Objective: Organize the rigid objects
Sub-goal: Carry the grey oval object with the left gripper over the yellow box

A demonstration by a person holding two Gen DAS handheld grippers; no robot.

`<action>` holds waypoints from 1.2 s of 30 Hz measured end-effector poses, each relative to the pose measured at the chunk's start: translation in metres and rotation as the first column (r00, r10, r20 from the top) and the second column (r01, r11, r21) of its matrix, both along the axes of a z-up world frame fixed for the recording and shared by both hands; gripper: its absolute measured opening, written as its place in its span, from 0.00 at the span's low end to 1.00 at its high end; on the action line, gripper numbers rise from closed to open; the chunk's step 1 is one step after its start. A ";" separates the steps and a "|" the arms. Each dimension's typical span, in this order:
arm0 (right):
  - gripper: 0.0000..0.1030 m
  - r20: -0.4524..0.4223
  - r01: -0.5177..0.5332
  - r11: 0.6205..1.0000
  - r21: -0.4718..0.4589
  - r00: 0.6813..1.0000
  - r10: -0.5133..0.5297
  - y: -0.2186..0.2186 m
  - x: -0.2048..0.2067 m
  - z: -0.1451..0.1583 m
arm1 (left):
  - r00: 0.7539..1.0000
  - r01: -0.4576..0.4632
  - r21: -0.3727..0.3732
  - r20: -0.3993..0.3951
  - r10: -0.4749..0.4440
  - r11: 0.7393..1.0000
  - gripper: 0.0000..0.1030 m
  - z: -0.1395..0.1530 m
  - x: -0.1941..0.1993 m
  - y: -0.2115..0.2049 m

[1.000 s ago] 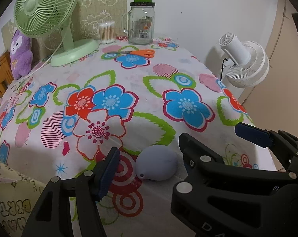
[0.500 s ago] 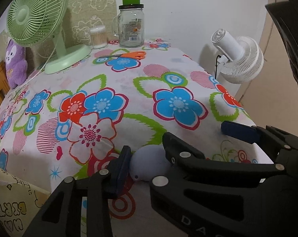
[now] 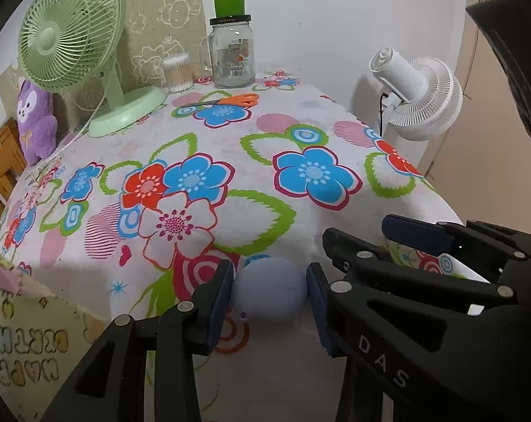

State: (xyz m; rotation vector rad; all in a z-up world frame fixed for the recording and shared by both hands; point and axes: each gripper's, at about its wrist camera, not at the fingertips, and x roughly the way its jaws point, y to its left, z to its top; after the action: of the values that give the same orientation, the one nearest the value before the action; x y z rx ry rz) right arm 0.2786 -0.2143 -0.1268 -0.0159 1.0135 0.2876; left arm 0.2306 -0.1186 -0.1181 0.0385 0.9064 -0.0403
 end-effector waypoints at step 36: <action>0.37 0.179 -0.036 0.997 -0.065 0.983 0.047 0.046 -0.124 0.088 | 0.990 0.051 0.020 0.131 -0.054 0.998 0.43 0.075 -0.117 0.037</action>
State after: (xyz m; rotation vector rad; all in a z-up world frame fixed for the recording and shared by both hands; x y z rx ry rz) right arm 0.1550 -0.1687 -0.0386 -0.1174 0.8422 0.2877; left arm 0.1135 -0.0817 -0.0431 0.0796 0.7735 -0.0784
